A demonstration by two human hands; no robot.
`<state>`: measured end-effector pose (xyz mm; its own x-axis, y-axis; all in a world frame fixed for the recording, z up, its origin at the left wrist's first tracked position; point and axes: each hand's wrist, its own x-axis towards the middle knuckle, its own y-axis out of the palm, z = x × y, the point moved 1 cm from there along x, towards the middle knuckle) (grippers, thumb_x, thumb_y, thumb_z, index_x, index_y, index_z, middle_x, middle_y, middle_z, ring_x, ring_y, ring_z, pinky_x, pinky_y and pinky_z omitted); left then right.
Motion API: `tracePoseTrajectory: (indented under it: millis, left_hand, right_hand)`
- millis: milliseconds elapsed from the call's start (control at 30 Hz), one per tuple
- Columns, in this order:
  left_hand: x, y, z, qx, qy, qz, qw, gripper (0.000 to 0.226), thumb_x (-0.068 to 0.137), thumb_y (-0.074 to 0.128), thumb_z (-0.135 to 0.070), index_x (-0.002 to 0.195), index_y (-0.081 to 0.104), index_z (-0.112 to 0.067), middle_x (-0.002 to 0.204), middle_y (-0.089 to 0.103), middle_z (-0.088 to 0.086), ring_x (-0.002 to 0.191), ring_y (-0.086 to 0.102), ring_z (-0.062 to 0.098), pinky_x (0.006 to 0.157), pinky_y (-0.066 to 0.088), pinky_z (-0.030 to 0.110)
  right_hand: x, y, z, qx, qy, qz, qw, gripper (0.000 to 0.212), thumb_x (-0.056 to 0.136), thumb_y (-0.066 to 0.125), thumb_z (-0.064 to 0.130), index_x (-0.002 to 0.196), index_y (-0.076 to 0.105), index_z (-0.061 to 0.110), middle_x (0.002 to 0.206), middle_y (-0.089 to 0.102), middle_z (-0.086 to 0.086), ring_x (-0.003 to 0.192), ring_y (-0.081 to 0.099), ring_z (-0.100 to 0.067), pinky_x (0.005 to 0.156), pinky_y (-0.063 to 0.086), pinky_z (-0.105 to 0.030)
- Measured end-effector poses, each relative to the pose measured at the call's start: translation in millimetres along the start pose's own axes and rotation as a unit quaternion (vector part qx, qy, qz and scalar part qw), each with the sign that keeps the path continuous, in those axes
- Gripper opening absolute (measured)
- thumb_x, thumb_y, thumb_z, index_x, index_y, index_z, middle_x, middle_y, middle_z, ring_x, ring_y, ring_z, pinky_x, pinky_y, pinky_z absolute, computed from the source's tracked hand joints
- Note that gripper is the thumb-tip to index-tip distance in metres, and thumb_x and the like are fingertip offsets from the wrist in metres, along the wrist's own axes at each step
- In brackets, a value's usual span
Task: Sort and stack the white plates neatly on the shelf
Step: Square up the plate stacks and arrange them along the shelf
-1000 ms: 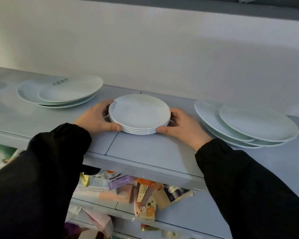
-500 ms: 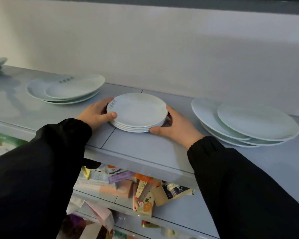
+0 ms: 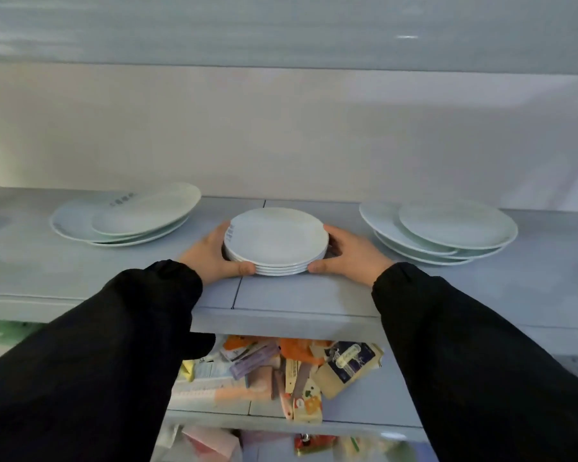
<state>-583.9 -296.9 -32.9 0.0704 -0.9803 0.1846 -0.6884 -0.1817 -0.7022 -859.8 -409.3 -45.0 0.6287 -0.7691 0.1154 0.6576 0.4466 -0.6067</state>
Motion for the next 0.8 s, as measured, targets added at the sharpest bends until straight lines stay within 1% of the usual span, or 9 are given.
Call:
tracePoseTrajectory:
  millis: [67, 133, 233, 300, 367, 467, 633, 733, 800]
  left_hand:
    - [-6, 0, 2, 0.006, 0.01, 0.012, 1.0, 0.116, 0.043, 0.076, -0.073, 0.141, 0.034, -0.028, 0.127, 0.05, -0.015, 0.117, 0.049, 0.006, 0.097, 0.036, 0.024]
    - [-11, 1, 2, 0.005, 0.025, 0.02, 0.999, 0.119, 0.042, 0.074, -0.075, 0.143, 0.033, -0.027, 0.127, 0.048, -0.016, 0.117, 0.047, 0.005, 0.096, 0.034, 0.022]
    - [-16, 1, 5, 0.011, 0.04, 0.033, 0.999, 0.12, 0.045, 0.073, -0.074, 0.145, 0.03, -0.026, 0.129, 0.045, -0.017, 0.119, 0.045, 0.005, 0.098, 0.033, 0.023]
    - [-17, 1, 9, 0.012, 0.039, 0.03, 0.999, 0.123, 0.041, 0.073, -0.078, 0.144, 0.032, -0.026, 0.131, 0.046, -0.015, 0.121, 0.046, 0.007, 0.1, 0.035, 0.025]
    - [-17, 2, 16, 0.015, 0.025, 0.016, 0.999, 0.126, 0.035, 0.072, -0.083, 0.141, 0.035, -0.025, 0.134, 0.047, -0.009, 0.123, 0.047, 0.011, 0.104, 0.038, 0.031]
    - [-14, 2, 23, 0.004, 0.01, 0.012, 1.0, 0.129, 0.03, 0.07, -0.088, 0.136, 0.035, -0.025, 0.137, 0.047, -0.002, 0.125, 0.048, 0.014, 0.107, 0.039, 0.039]
    - [-9, 3, 26, -0.011, 0.022, 0.018, 1.0, 0.135, 0.027, 0.071, -0.087, 0.14, 0.033, -0.022, 0.139, 0.047, 0.001, 0.124, 0.047, 0.014, 0.104, 0.038, 0.032]
    - [-9, 2, 29, -0.011, 0.031, 0.019, 0.999, 0.143, 0.024, 0.07, -0.089, 0.144, 0.03, -0.021, 0.144, 0.044, 0.002, 0.128, 0.046, 0.015, 0.107, 0.036, 0.033]
    - [-9, 1, 28, -0.013, 0.03, 0.027, 0.999, 0.149, 0.025, 0.07, -0.088, 0.15, 0.023, -0.021, 0.151, 0.037, 0.001, 0.135, 0.04, 0.016, 0.111, 0.033, 0.037]
  right_hand:
    - [-17, 0, 6, -0.024, 0.009, -0.008, 1.0, 0.089, 0.062, 0.088, 0.054, 0.141, 0.048, 0.045, 0.136, 0.058, 0.025, 0.129, 0.05, 0.001, 0.113, 0.04, -0.039]
    - [-34, 0, 11, -0.05, 0.019, -0.008, 0.999, 0.09, 0.064, 0.086, 0.057, 0.143, 0.044, 0.049, 0.14, 0.055, 0.026, 0.133, 0.046, 0.0, 0.114, 0.038, -0.036]
    - [-53, 4, 13, -0.048, 0.016, -0.031, 0.998, 0.092, 0.063, 0.084, 0.062, 0.144, 0.044, 0.048, 0.145, 0.051, 0.025, 0.137, 0.042, 0.0, 0.116, 0.034, -0.037]
    - [-60, 8, 12, -0.029, 0.012, -0.057, 0.998, 0.094, 0.06, 0.085, 0.065, 0.143, 0.048, 0.043, 0.144, 0.052, 0.023, 0.136, 0.043, 0.001, 0.116, 0.034, -0.037]
    - [-61, 9, 12, -0.026, 0.017, -0.074, 0.997, 0.091, 0.059, 0.086, 0.063, 0.139, 0.05, 0.04, 0.143, 0.053, 0.021, 0.134, 0.045, 0.001, 0.116, 0.036, -0.037]
    - [-61, 9, 13, -0.03, 0.03, -0.079, 0.996, 0.088, 0.057, 0.088, 0.059, 0.134, 0.048, 0.043, 0.14, 0.054, 0.019, 0.132, 0.046, -0.001, 0.115, 0.037, -0.038]
    - [-60, 8, 9, -0.027, 0.045, -0.09, 0.995, 0.086, 0.05, 0.088, 0.062, 0.123, 0.047, 0.042, 0.131, 0.055, 0.02, 0.129, 0.048, -0.002, 0.114, 0.037, -0.037]
    - [-59, 11, 10, -0.023, 0.044, -0.077, 0.996, 0.092, 0.05, 0.089, 0.061, 0.127, 0.044, 0.041, 0.129, 0.051, 0.026, 0.13, 0.045, 0.0, 0.116, 0.034, -0.036]
    - [-58, 10, 11, -0.03, 0.038, -0.072, 0.996, 0.098, 0.051, 0.087, 0.067, 0.135, 0.046, 0.038, 0.136, 0.052, 0.022, 0.133, 0.045, -0.002, 0.116, 0.035, -0.038]
